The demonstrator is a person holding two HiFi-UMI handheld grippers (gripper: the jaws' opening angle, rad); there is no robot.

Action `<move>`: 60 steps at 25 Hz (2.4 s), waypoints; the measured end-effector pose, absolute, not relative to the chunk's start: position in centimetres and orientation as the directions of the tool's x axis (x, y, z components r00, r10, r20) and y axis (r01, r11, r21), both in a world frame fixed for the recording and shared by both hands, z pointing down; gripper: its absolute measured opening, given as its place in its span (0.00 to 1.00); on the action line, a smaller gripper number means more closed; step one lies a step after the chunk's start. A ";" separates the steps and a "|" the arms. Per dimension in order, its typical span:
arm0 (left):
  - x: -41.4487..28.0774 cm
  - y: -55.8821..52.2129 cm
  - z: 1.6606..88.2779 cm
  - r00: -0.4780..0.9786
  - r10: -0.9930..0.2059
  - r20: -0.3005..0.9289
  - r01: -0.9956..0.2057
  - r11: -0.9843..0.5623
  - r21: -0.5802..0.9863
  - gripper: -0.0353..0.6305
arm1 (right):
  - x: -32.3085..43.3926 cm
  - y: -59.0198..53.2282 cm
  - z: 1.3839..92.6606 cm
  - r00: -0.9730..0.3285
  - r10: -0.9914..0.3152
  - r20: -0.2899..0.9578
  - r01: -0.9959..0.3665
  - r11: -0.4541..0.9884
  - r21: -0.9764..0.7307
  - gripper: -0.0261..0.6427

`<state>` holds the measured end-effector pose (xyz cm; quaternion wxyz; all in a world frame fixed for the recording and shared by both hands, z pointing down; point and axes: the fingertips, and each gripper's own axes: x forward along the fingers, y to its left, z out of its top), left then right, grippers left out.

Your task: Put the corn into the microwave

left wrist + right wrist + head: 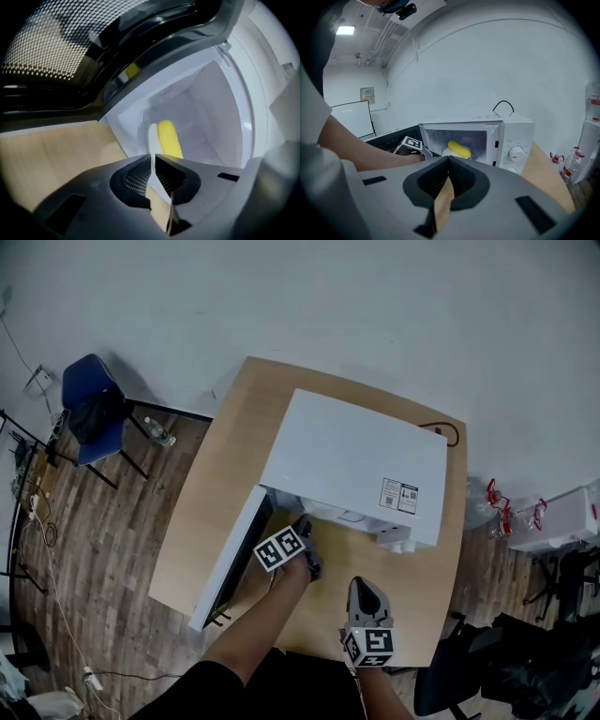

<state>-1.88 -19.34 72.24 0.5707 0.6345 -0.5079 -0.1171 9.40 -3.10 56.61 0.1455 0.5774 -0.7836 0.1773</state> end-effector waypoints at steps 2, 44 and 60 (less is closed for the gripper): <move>-1.9 -19.3 72.9 0.452 -0.775 0.441 -0.478 0.207 0.854 0.11 | 9.9 -3.3 56.7 -0.286 -0.855 0.433 -0.958 0.265 -0.110 0.13; 2.3 -22.8 72.6 0.462 -0.762 0.454 -0.344 0.318 0.884 0.10 | 12.3 -7.8 58.7 -0.289 -0.839 0.462 -0.957 0.238 -0.167 0.13; 1.0 -21.9 71.8 0.449 -0.792 0.414 -0.249 0.335 0.909 0.24 | 14.1 -2.0 55.8 -0.168 -0.890 0.424 -0.983 0.121 -0.136 0.13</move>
